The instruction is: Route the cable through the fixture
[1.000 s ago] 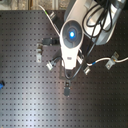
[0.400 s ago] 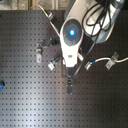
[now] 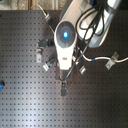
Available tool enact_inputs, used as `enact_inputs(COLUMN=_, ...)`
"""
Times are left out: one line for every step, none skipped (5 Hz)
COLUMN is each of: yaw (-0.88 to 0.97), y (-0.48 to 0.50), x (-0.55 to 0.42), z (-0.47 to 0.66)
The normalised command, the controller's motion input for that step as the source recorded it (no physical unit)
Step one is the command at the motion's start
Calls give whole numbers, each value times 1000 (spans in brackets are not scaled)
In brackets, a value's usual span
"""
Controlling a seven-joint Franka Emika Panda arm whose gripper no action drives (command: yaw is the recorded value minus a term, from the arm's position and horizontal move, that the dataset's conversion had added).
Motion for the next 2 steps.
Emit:
enact_inputs(yaw=0, y=65, x=7, z=425)
enact_inputs(yaw=-89, y=-45, x=2, z=241)
